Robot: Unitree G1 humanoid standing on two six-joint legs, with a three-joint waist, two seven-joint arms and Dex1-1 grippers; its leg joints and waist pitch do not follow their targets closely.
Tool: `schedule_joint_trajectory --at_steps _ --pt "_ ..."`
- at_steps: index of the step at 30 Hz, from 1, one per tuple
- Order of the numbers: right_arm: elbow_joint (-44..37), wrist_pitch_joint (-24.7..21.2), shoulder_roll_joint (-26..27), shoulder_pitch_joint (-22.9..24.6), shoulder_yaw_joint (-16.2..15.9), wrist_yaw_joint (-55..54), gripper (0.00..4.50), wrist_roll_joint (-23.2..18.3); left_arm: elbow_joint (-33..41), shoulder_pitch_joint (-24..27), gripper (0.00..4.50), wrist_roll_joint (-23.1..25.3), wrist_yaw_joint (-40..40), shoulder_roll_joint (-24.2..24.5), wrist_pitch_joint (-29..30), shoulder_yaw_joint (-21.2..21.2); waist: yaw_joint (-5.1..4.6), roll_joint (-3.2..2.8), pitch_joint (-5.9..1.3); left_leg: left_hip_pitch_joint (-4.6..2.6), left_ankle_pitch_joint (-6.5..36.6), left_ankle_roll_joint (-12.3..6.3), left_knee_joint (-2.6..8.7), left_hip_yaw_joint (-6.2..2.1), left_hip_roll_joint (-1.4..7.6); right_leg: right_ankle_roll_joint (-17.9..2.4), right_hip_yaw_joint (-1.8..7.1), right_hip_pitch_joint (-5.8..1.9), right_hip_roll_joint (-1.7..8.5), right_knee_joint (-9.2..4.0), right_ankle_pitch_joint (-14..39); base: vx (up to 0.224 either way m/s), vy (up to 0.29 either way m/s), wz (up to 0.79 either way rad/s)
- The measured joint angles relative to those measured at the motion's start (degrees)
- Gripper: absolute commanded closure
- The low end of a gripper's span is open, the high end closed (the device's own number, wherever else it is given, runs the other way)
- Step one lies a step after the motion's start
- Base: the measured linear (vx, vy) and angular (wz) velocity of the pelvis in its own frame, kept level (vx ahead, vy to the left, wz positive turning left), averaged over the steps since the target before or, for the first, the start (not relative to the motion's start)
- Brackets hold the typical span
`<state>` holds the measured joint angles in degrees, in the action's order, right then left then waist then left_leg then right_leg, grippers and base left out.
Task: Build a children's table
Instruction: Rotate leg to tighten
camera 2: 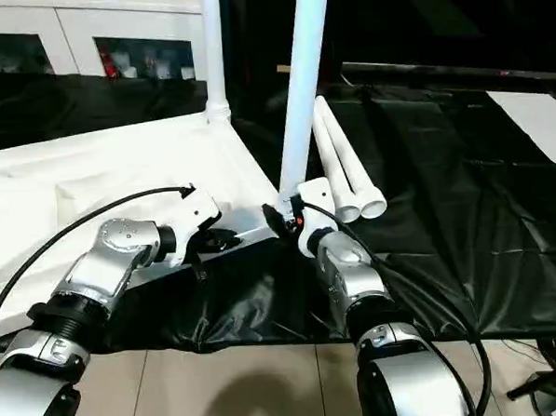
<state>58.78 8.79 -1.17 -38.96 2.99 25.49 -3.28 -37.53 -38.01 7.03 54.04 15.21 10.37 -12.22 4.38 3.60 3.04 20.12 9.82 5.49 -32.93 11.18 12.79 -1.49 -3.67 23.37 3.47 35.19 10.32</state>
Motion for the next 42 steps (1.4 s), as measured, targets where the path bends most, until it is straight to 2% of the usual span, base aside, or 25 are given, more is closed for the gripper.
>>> schedule_joint_trajectory --at_steps 2,7,16,19,22,29,34,39,42 --pt "0.0 0.1 -0.6 0.0 -0.1 2.9 0.54 0.0 0.2 0.3 4.50 -0.4 1.3 0.8 -0.3 0.0 -0.18 0.00 0.00 0.01 0.0 0.00 0.01 0.00 0.00 0.0 0.00 0.02 0.00 0.00 0.0 0.000 0.000 0.00" --pt "-0.1 0.3 -4.5 0.0 -3.1 16.4 0.54 0.0 1.3 1.7 4.50 -1.7 7.0 4.3 -2.2 0.6 -1.00 0.00 0.00 0.02 0.0 0.00 0.05 -0.01 0.02 0.0 -0.02 0.03 -0.03 -0.02 0.0 0.000 0.000 0.00" --pt "-2.0 0.1 -9.1 0.0 -7.8 36.7 0.54 -0.3 2.0 2.7 4.50 -3.8 18.2 9.3 -6.8 -0.6 -0.65 0.23 0.12 0.11 0.0 -0.01 -0.01 0.04 0.05 0.0 -0.03 0.03 -0.03 -0.04 0.0 0.000 0.000 0.00" --pt "-2.6 0.1 -10.5 0.0 -9.0 41.8 0.85 -0.2 2.5 3.0 4.50 -4.5 20.7 10.0 -6.8 -0.8 -0.44 0.24 0.12 0.16 0.0 -0.03 -0.03 0.06 0.05 0.0 -0.03 0.05 -0.03 -0.04 0.0 0.000 0.000 0.00" --pt "-3.4 0.0 -11.4 0.0 -10.2 45.8 0.96 0.2 3.0 3.5 4.50 -5.2 23.2 11.0 -6.8 -0.9 -0.10 0.24 0.12 0.15 0.0 -0.03 -0.03 0.08 0.07 -0.1 -0.05 0.06 -0.04 -0.02 0.1 0.000 0.000 0.00" --pt "-4.7 -1.3 -11.4 0.3 -10.4 49.4 1.58 0.1 3.0 3.7 4.50 -6.2 26.4 12.0 -6.8 -1.1 0.53 0.23 0.12 0.13 0.0 -0.03 -0.05 0.07 0.08 -0.1 -0.05 0.07 -0.04 0.01 0.1 0.000 0.000 0.00" --pt "-5.8 -2.4 -11.1 1.2 -10.1 46.5 1.72 -0.3 2.8 3.7 4.50 -6.0 24.6 11.7 -6.6 -1.1 0.57 0.23 0.12 0.08 0.0 -0.02 -0.06 0.06 0.08 -0.1 -0.04 0.06 -0.04 0.04 0.0 0.000 0.000 0.00" --pt "-2.0 -2.2 -4.6 0.6 -4.0 18.6 1.75 0.6 -1.0 1.5 4.50 -2.7 10.5 6.0 -4.4 1.1 -0.01 0.29 0.07 -0.12 0.0 0.02 -0.04 0.00 0.02 0.1 -0.01 -0.01 0.00 0.08 0.1 0.000 0.000 0.00" --pt "0.3 -2.5 -1.3 -0.8 -1.2 4.9 1.76 0.6 -1.9 0.4 4.50 -1.0 3.5 2.4 -2.8 1.1 -0.35 0.04 0.01 -0.13 0.0 0.02 -0.04 0.00 -0.03 0.1 0.02 -0.05 0.02 0.03 0.1 0.000 0.000 0.00"
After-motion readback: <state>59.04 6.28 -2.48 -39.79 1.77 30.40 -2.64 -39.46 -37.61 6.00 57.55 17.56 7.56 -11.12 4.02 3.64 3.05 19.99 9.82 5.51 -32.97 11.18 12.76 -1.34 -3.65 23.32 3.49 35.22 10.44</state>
